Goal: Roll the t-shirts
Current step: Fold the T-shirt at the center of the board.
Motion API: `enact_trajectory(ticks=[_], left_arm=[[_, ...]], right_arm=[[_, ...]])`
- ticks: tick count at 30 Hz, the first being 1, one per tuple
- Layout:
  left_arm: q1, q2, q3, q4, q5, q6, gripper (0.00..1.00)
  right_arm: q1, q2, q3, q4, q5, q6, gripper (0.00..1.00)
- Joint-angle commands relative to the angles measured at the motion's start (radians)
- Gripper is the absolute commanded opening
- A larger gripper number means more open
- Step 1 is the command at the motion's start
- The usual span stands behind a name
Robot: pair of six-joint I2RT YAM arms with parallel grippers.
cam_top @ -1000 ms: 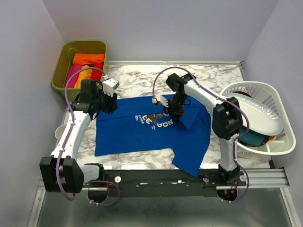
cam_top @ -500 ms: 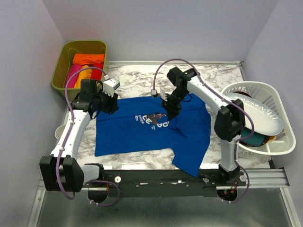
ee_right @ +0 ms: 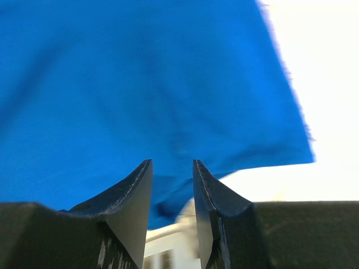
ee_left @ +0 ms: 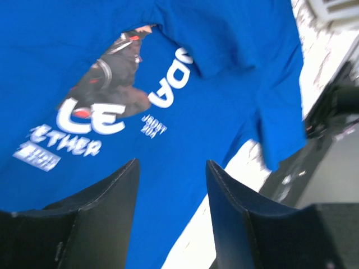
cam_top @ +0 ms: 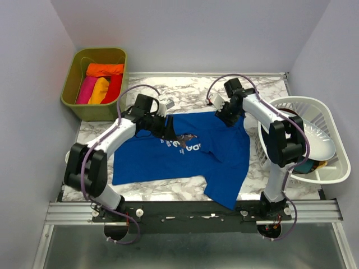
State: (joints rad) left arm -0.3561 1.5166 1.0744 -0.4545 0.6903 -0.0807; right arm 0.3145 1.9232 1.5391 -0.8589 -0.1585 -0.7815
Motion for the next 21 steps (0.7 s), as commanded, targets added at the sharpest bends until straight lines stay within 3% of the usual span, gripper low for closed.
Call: enact_trajectory(ticks=[1, 6, 12, 21], left_arm=[[-0.073, 0.158, 0.074, 0.135, 0.066, -0.229, 0.61], [-0.176, 0.295, 0.165, 0.139, 0.011, -0.291, 0.59], [-0.211, 0.372, 0.196, 0.117, -0.061, -0.309, 0.55], [-0.256, 0.488, 0.248, 0.148, -0.014, -0.344, 0.55]], right_arm=[[0.011, 0.072, 0.076, 0.208, 0.246, -0.028, 0.42], [0.002, 0.193, 0.159, 0.245, 0.338, -0.088, 0.39], [-0.038, 0.289, 0.258, 0.251, 0.410, -0.110, 0.35], [-0.095, 0.344, 0.254, 0.250, 0.441, -0.137, 0.32]])
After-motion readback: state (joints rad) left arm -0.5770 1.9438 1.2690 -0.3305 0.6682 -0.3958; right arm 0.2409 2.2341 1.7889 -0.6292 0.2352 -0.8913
